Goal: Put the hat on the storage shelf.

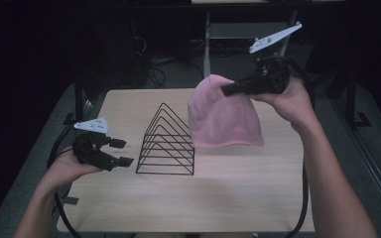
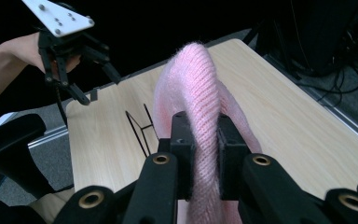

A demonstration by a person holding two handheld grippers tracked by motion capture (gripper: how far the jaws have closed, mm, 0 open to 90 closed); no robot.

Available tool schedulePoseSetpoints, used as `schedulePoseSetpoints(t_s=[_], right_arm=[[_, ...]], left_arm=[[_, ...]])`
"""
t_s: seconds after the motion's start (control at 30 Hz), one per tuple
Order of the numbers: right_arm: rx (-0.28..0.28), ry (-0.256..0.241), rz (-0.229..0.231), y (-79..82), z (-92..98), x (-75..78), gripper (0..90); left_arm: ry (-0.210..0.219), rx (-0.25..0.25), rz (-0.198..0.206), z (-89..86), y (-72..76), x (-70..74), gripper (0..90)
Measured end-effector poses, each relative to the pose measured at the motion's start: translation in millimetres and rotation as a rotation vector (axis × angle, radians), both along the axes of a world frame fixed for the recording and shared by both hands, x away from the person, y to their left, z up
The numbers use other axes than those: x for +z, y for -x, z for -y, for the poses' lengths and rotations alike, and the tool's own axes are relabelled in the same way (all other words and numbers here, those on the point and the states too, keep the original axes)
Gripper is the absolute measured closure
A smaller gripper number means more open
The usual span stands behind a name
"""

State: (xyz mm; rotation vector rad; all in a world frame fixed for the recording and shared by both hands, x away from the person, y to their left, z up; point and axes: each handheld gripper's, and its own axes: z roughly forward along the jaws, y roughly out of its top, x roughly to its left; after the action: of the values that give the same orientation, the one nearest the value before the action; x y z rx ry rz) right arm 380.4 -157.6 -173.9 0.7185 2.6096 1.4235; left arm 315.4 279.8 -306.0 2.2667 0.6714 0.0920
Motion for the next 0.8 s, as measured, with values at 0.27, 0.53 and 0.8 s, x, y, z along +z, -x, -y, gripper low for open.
schedulePoseSetpoints(t_s=[0.27, 0.53, 0.8], right_arm=[[0.037, 0.009, 0.024, 1.2, -18.6, 15.7, 80.2], [0.063, 0.003, 0.048, 3.8, -35.9, 32.6, 80.1], [0.089, 0.003, 0.058, 3.2, -57.1, 40.7, 80.1]], left_arm=[[-0.01, -0.02, 0.015, 7.5, -6.6, 15.7, 24.5], [-0.026, -0.04, 0.019, 16.8, -14.6, 31.6, 24.4], [-0.018, -0.072, 0.063, 27.3, -19.1, 46.1, 24.5]])
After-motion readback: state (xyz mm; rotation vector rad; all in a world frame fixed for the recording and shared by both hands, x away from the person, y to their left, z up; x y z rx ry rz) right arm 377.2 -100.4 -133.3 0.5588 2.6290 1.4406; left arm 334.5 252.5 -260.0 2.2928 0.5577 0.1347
